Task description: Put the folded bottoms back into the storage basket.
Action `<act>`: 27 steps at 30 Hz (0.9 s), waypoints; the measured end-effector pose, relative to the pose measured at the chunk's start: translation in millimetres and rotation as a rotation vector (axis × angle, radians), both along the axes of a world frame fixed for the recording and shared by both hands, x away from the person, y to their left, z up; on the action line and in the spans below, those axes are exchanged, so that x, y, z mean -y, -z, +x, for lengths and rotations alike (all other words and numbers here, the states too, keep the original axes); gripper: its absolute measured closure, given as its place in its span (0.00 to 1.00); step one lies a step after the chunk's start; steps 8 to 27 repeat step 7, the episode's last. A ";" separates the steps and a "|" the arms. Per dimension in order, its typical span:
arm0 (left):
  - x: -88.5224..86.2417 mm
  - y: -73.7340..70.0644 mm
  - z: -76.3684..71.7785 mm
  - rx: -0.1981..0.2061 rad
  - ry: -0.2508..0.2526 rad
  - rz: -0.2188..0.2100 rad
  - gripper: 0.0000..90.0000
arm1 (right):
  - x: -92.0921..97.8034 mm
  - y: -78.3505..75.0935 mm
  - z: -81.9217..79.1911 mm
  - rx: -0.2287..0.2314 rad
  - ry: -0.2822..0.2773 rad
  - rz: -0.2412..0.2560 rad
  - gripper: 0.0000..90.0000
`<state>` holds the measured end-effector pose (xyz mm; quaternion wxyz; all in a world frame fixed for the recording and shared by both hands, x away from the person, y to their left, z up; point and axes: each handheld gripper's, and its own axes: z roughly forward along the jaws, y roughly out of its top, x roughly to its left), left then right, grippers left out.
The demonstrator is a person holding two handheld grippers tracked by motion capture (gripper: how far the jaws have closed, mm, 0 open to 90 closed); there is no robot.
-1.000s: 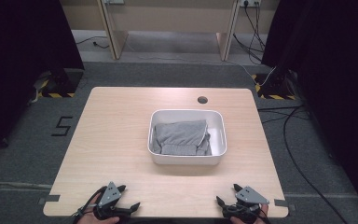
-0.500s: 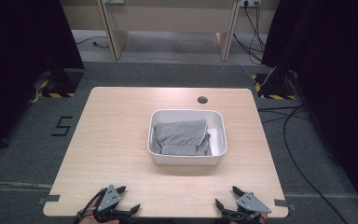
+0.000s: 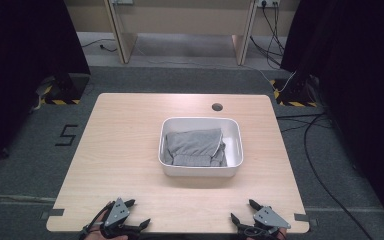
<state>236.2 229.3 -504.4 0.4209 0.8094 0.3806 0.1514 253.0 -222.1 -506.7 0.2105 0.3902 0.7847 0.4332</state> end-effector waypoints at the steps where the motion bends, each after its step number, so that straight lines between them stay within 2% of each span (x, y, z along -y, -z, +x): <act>1: -0.1 0.1 0.1 0.001 0.000 0.000 0.16 | 0.0 0.0 0.0 0.000 0.000 0.000 0.21; 27: -0.3 0.5 0.3 0.004 0.002 -0.002 0.15 | 0.0 0.1 0.0 0.000 -0.001 0.001 0.21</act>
